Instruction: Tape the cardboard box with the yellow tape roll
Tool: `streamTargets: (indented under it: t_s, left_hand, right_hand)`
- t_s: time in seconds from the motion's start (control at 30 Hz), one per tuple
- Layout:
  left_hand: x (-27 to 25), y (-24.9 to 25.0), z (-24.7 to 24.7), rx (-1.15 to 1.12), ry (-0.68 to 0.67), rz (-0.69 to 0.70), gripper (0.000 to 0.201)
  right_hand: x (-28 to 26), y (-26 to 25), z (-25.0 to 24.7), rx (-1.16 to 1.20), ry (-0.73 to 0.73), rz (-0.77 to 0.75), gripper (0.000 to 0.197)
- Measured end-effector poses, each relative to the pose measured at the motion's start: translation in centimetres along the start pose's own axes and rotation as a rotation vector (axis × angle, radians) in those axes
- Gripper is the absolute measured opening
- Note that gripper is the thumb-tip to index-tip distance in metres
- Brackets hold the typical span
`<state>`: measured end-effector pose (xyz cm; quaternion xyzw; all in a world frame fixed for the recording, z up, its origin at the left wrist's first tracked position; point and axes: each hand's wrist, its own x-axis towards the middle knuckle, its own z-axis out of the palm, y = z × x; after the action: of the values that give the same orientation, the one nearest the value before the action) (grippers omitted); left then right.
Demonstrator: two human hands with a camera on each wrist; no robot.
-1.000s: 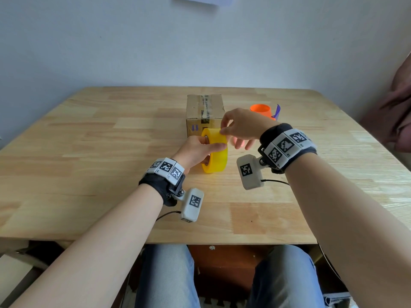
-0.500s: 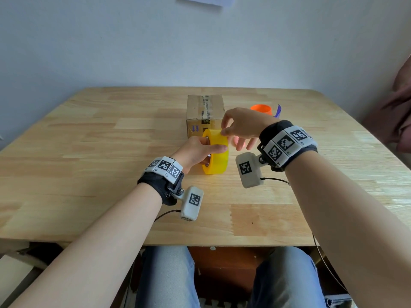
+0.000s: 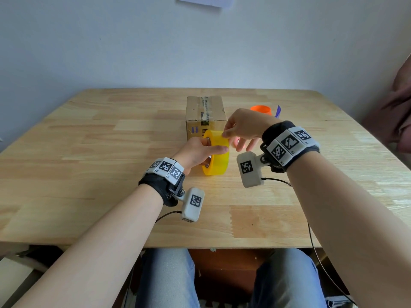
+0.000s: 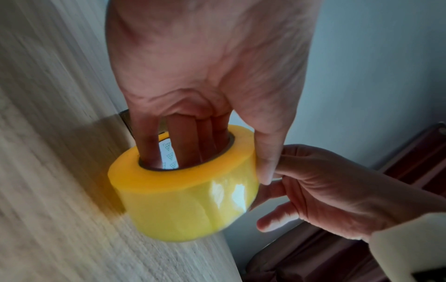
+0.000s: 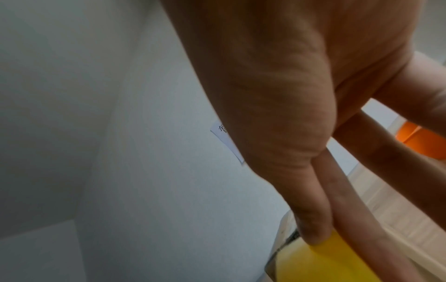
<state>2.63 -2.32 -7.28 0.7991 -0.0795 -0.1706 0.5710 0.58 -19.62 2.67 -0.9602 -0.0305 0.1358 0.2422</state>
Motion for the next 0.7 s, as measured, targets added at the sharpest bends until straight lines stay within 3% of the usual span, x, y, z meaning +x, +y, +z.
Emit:
streamTargets:
  t_s: [0.23, 0.43, 0.7]
  left_hand:
    - [0.05, 0.49, 0.28, 0.016, 0.008, -0.016, 0.101]
    - [-0.1, 0.97, 0.52, 0.042, -0.021, -0.01, 0.081]
    - [-0.34, 0.9, 0.45, 0.041, -0.004, -0.009, 0.099]
  right_hand:
    - [-0.17, -0.18, 0.18, -0.044, 0.158, -0.007, 0.021]
    - [-0.3, 0.01, -0.29, -0.033, 0.158, 0.0, 0.013]
    - [-0.53, 0.47, -0.34, -0.01, 0.138, -0.022, 0.011]
